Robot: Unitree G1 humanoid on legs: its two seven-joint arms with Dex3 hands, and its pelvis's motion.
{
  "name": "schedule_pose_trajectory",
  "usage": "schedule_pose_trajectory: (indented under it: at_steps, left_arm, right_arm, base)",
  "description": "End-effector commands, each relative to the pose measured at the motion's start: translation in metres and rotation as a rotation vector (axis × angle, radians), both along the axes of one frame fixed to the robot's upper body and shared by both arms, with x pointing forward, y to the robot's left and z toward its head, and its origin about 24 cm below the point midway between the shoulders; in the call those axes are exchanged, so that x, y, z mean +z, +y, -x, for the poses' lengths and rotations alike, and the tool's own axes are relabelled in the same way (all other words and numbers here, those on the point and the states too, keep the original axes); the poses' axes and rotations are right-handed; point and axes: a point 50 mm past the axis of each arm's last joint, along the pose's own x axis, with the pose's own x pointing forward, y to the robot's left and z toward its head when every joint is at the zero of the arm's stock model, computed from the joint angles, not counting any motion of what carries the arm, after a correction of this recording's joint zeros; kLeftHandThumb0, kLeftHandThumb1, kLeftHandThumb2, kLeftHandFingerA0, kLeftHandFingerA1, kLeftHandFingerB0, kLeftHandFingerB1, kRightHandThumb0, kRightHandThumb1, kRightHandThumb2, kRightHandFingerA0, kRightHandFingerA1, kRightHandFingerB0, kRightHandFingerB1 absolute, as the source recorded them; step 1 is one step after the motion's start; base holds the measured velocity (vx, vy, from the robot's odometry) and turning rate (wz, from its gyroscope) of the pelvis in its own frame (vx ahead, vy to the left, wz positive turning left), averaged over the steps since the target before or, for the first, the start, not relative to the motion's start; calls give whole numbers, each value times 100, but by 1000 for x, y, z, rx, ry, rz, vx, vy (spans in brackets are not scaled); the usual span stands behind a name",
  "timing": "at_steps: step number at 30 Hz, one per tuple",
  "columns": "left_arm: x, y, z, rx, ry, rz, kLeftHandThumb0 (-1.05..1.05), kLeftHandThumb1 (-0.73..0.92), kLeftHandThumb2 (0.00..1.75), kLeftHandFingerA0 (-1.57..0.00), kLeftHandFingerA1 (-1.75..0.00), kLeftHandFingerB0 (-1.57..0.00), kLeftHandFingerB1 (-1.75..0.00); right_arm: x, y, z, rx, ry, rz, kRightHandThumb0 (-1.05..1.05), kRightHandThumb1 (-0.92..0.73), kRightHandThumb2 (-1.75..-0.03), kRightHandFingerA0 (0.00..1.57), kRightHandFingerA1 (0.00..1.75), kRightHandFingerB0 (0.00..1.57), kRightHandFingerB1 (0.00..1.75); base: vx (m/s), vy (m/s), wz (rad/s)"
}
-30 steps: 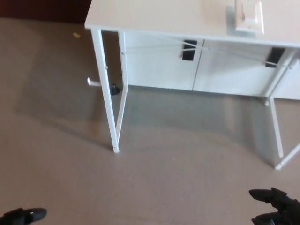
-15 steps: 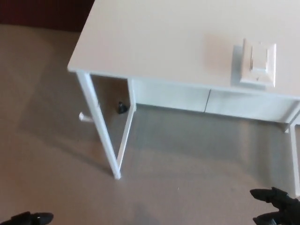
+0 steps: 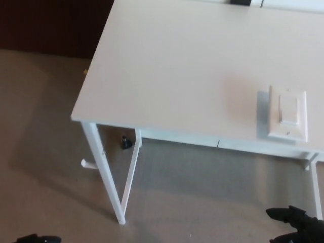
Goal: The robot walk towards a table in front and then clicks the light switch button using the right hand's index finger
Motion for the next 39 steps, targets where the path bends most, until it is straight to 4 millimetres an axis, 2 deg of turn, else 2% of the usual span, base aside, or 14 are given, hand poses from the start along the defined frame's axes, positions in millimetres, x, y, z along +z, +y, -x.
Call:
schedule_pose_trajectory:
  at_steps: [1,6,17,26,29,39]
  left_arm:
    - [2,-2,1,-32,-7,-33,-28,47,54,-66,-43,-57,-38]
    - [0,-4,3,-41,-3,-29,-31,46,54,-65,-43,-57,-38]
    - [-3,-5,7,-51,3,-34,-33,46,54,-65,-43,-57,-38]
    - [-2,-4,4,-61,-1,-49,-33,47,54,-64,-42,-56,-38]
    - [0,-3,-2,-53,-10,-43,-30,47,54,-64,-42,-56,-38]
    - [-2,-2,2,-54,-5,-44,-30,47,54,-66,-43,-57,-38]
  right_arm:
    - [-1,-7,4,-4,21,34,-33,-70,-60,63,57,42,43]
    - [-1,-6,3,7,27,39,-32,-70,-60,63,57,40,42]
    - [-3,-4,4,27,33,42,-34,-70,-60,63,59,40,42]
    - [-4,-5,2,42,41,56,-35,-71,-61,61,56,40,43]
    - [-1,-5,-4,45,30,67,-35,-71,-60,63,56,41,43]
    - [-3,-4,-2,54,43,62,-33,-70,-60,62,58,39,43]
  base:
    - [66,-248,13]
    - [67,-288,-1]
    - [27,64,0]
    - [33,39,6]
    - [0,0,0]
    - [0,0,0]
